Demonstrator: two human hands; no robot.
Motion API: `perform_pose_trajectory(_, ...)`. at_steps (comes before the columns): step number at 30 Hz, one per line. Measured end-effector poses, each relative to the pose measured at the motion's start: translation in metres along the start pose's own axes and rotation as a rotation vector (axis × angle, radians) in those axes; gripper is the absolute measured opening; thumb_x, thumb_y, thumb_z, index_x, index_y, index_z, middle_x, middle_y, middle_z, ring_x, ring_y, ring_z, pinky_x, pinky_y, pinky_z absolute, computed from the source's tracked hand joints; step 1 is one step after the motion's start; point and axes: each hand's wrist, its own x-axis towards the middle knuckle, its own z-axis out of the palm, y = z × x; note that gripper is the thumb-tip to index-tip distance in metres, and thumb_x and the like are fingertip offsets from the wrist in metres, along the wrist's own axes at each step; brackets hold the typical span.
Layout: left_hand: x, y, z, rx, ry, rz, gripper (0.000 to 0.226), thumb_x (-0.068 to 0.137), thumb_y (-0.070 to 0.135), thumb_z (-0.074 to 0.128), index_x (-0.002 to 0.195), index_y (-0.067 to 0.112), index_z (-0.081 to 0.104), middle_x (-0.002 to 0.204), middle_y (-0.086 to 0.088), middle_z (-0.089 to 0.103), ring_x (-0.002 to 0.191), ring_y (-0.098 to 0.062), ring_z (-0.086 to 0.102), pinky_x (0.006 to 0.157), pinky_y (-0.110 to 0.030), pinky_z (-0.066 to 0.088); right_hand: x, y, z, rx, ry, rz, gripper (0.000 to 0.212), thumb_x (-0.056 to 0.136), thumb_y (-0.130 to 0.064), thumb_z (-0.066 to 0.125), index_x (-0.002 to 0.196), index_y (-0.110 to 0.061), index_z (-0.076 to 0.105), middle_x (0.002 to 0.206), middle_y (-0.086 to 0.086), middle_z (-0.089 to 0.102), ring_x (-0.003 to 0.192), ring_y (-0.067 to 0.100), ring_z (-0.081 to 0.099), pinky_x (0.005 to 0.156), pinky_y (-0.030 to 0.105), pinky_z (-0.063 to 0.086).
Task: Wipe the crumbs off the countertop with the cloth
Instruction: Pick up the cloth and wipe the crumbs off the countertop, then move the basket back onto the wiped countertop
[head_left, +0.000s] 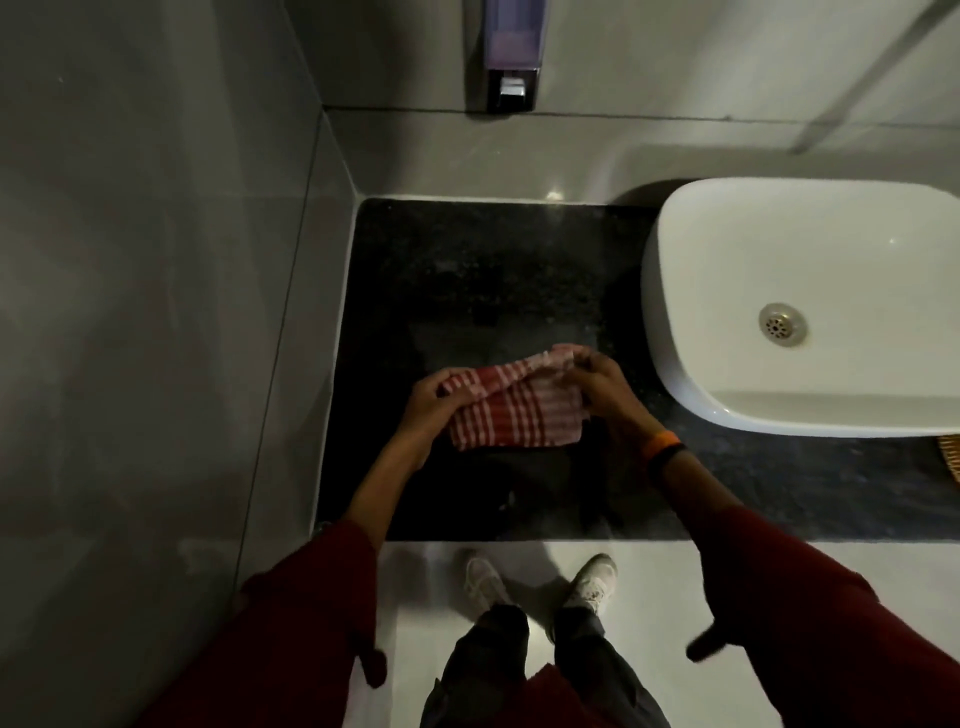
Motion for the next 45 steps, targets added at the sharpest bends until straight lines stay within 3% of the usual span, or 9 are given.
perform_pose_trajectory(2,0.025,0.015,0.006,0.017,0.049,0.072,0.024,0.088,0.013,0.069,0.112,0.013,0.067,0.113,-0.007,0.068,0.102,-0.020,0.063,0.082,-0.030,0.052,0.023,-0.010,0.001,0.018,0.061,-0.004,0.037,0.093,0.005,0.054,0.128,-0.003,0.060,0.100,0.008,0.071,0.085,0.014,0.068,0.078,0.030,0.057)
perform_pose_trajectory(5,0.055,0.031,0.014,0.061,0.119,0.178,0.032,0.090,0.016,0.065,0.122,0.013,0.064,0.117,-0.005,0.066,0.108,-0.022,0.063,0.078,-0.026,0.050,0.048,-0.022,0.004,-0.012,0.118,-0.051,0.035,0.096,0.002,0.051,0.130,-0.006,0.058,0.121,0.019,0.068,0.108,0.029,0.067,0.095,0.043,0.056)
perform_pose_trajectory(9,0.081,0.034,0.026,0.418,0.226,0.291,0.049,0.093,0.020,0.061,0.141,0.012,0.048,0.143,-0.015,0.050,0.131,-0.031,0.046,0.107,-0.040,0.039,0.066,-0.030,0.004,-0.298,0.208,-0.178,0.042,0.096,0.004,0.048,0.137,0.001,0.050,0.138,0.025,0.056,0.131,0.037,0.051,0.114,0.050,0.040)
perform_pose_trajectory(13,0.072,0.025,0.034,0.727,0.319,0.359,0.053,0.097,0.028,0.053,0.147,0.017,0.038,0.157,-0.011,0.030,0.144,-0.033,0.026,0.116,-0.052,0.025,0.039,-0.023,0.005,-0.685,0.225,-0.297,0.052,0.085,0.001,0.052,0.137,0.000,0.051,0.143,0.023,0.046,0.131,0.041,0.042,0.112,0.045,0.037)
perform_pose_trajectory(18,0.020,0.007,0.057,0.896,0.336,0.643,0.052,0.098,0.027,0.050,0.147,0.012,0.040,0.155,-0.013,0.038,0.144,-0.033,0.031,0.112,-0.054,0.031,-0.022,-0.002,0.002,-0.741,0.263,-0.497,0.046,0.088,-0.006,0.059,0.133,0.001,0.054,0.140,0.021,0.051,0.128,0.038,0.048,0.111,0.046,0.041)
perform_pose_trajectory(22,-0.040,-0.016,0.107,0.913,0.215,0.765,0.053,0.096,0.037,0.040,0.146,0.019,0.038,0.153,-0.006,0.041,0.144,-0.024,0.032,0.111,-0.048,0.032,-0.079,0.041,-0.028,-0.807,0.246,-0.597,0.046,0.094,-0.028,0.059,0.137,-0.013,0.053,0.144,0.010,0.050,0.134,0.027,0.046,0.113,0.040,0.039)
perform_pose_trajectory(28,-0.103,-0.038,0.232,0.891,0.061,0.842,0.051,0.096,0.037,0.040,0.145,0.019,0.041,0.148,-0.002,0.047,0.139,-0.020,0.039,0.107,-0.041,0.034,-0.137,0.114,-0.149,-0.967,0.337,-0.597,0.050,0.097,-0.050,0.048,0.137,-0.021,0.052,0.148,0.004,0.046,0.143,0.024,0.037,0.116,0.040,0.033)
perform_pose_trajectory(38,-0.130,-0.006,0.502,1.117,-0.031,0.883,0.057,0.096,0.045,0.042,0.147,0.020,0.037,0.150,-0.006,0.045,0.136,-0.026,0.042,0.104,-0.046,0.038,-0.163,0.167,-0.430,-1.014,0.678,-0.478,0.066,0.091,-0.057,0.053,0.143,-0.017,0.048,0.158,0.012,0.035,0.150,0.030,0.026,0.122,0.053,0.023)
perform_pose_trajectory(45,-0.130,0.030,0.631,0.898,-0.055,0.736,0.064,0.095,0.048,0.047,0.150,0.020,0.030,0.152,-0.011,0.037,0.134,-0.028,0.044,0.103,-0.041,0.046,-0.144,0.175,-0.567,-0.907,0.842,-0.317,0.068,0.091,-0.056,0.056,0.144,-0.015,0.044,0.158,0.014,0.032,0.148,0.031,0.029,0.120,0.049,0.029)
